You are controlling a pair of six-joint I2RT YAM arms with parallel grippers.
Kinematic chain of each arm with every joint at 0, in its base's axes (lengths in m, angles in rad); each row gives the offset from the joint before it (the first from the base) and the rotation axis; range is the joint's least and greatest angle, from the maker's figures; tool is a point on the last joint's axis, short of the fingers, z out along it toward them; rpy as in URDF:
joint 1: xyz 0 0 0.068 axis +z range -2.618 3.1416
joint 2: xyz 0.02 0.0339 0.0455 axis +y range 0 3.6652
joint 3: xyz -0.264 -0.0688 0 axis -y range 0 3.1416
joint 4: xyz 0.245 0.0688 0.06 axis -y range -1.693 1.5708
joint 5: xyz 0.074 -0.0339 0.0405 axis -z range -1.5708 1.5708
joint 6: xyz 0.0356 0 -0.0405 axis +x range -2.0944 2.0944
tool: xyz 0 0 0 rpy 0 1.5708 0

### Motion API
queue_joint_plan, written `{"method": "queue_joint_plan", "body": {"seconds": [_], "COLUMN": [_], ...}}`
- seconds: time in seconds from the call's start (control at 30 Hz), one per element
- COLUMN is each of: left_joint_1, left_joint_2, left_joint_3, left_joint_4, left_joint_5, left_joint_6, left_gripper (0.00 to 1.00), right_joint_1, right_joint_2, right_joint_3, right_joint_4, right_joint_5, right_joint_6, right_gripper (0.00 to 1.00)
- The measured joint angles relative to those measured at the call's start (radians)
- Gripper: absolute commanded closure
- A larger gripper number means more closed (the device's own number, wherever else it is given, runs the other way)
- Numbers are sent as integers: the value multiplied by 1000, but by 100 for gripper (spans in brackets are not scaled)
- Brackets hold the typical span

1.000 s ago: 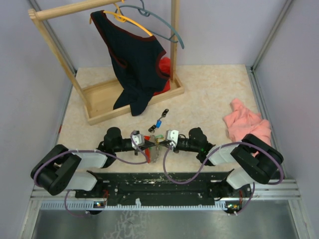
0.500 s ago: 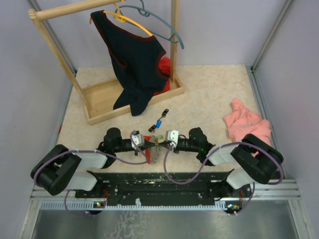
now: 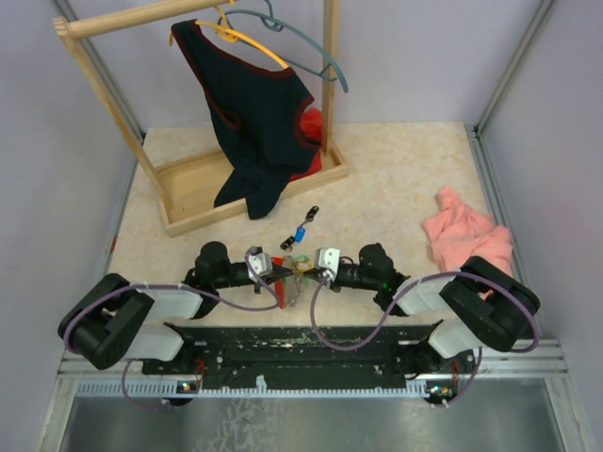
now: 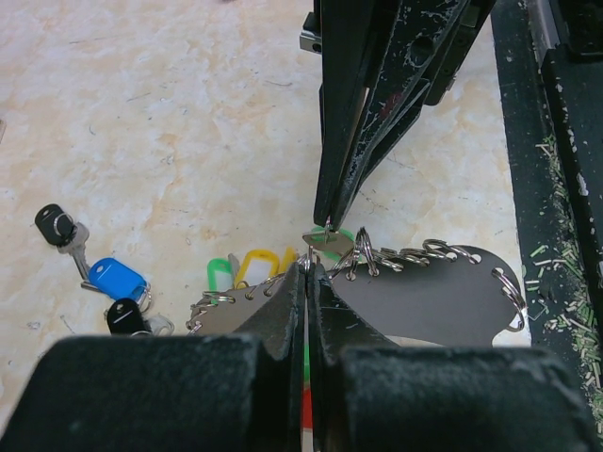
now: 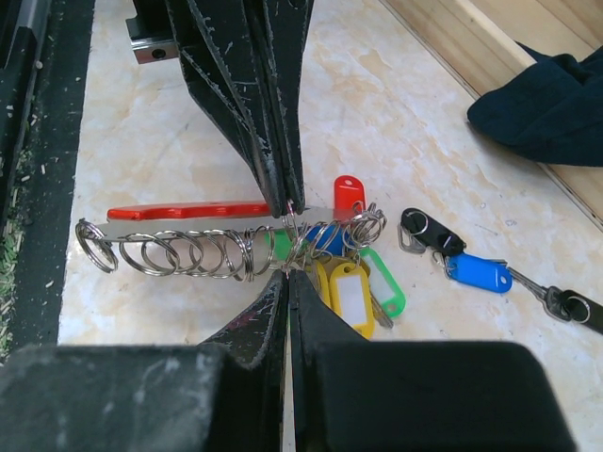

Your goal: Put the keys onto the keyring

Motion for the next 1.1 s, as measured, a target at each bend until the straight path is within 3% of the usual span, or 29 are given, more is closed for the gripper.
{"method": "queue_joint_plan", "body": {"seconds": [1.1], "left_joint_1": [0], "left_joint_2": [14], "left_joint_3": [0], "left_joint_4": [10], "left_joint_5": [26], "left_joint_6": [0], "left_gripper": [99], "right_joint_1": [0], "right_joint_2": [19], "right_joint_3": [0], "right_joint_4": [52], "right_joint_5": [-24], "right_joint_6": [14], "right_gripper": [100]}}
